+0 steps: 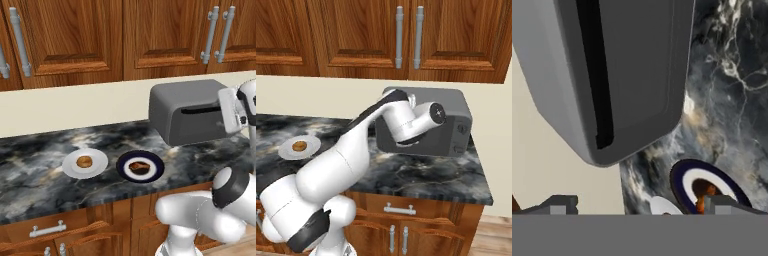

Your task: Open the toaster oven door. Place the bread on the bottom rack in the toaster oven and place the chicken drumstick on the top rack.

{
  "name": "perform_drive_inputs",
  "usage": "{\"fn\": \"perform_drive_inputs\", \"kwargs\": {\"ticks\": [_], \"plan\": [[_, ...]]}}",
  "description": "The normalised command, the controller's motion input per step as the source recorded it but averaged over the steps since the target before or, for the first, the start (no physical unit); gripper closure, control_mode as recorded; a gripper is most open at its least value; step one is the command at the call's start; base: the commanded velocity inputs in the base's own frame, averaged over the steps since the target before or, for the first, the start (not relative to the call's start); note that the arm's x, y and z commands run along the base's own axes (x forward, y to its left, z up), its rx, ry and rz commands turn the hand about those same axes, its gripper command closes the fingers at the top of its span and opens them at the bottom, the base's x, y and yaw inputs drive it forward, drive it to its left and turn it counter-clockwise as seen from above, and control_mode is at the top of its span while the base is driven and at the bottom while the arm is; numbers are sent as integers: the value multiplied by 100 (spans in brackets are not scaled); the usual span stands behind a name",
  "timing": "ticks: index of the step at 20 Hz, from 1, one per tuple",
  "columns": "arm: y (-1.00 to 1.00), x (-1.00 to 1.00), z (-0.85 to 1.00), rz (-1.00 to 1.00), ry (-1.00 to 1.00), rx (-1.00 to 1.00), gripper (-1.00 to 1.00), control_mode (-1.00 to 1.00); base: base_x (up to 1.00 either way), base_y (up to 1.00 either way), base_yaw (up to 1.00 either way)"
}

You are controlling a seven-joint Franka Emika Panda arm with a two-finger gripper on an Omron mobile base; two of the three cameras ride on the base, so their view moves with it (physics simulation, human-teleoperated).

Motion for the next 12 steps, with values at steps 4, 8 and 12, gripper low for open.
{"fn": "perform_drive_inputs", "kwargs": {"ticks": [4, 8, 12], "plan": [[-30, 35, -8, 0, -1, 11, -100, -100, 0, 0, 0], [-24, 31, -20, 2, 0, 3, -100, -100, 0, 0, 0], [-14, 29, -32, 3, 0, 0, -100, -100, 0, 0, 0]]}}
